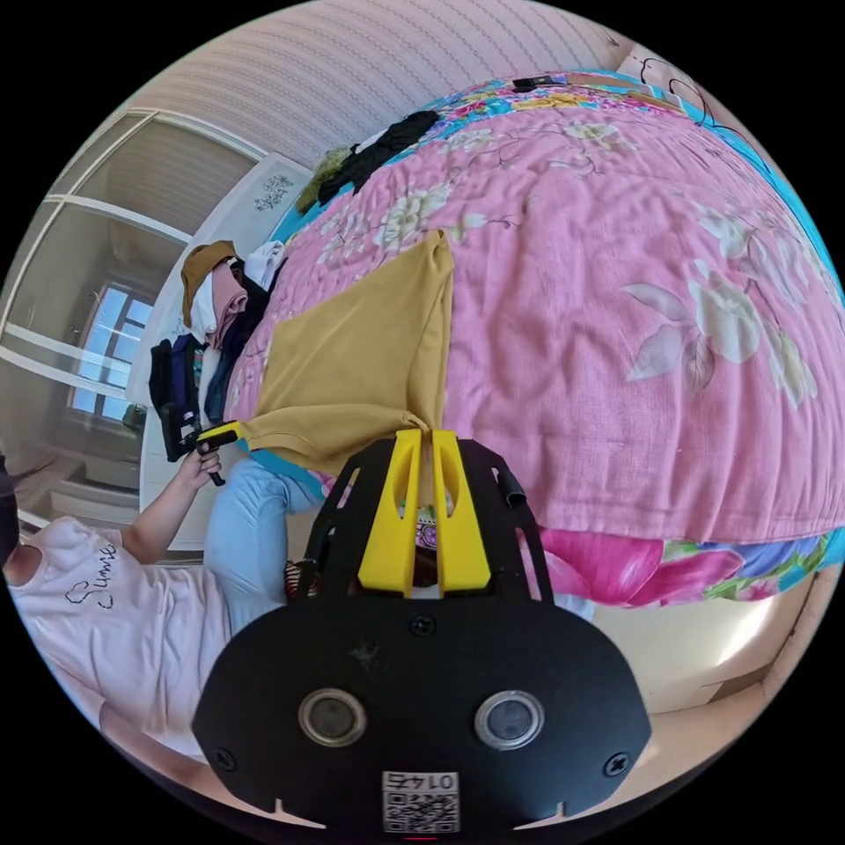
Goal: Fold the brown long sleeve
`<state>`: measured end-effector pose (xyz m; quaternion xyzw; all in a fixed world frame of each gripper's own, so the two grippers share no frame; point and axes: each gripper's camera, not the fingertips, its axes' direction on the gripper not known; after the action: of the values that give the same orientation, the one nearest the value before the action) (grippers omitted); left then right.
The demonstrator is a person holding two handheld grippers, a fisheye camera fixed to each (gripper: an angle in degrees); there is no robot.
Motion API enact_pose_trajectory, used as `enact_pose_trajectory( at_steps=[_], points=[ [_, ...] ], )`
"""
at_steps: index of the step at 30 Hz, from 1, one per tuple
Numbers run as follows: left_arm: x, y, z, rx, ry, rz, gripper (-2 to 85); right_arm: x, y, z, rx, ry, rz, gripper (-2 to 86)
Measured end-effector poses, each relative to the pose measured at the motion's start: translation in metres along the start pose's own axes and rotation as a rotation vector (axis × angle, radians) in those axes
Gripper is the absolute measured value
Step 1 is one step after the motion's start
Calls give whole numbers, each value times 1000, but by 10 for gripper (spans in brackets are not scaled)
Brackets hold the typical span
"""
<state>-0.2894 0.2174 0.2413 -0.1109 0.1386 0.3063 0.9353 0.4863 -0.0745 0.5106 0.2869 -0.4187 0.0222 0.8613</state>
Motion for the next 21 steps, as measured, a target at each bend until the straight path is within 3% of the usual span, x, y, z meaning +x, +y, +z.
enact_pose_trajectory(
  at_steps=[7, 12, 16, 21],
  points=[
    [23, 20, -2, 8, -148, -60, 8, -35, 32, -4, 43, 101, -11, 9],
    [78, 8, 5, 69, -142, 122, -4, -107, 14, 6, 125, 192, -186, 1],
    [156, -1, 49, 72, -101, 346, -9, -188, -47, 75, 35, 241, -407, -2],
    [209, -13, 105, 64, -271, 419, -10, -256, -117, 164, -2, 422, -501, -3]
  ],
)
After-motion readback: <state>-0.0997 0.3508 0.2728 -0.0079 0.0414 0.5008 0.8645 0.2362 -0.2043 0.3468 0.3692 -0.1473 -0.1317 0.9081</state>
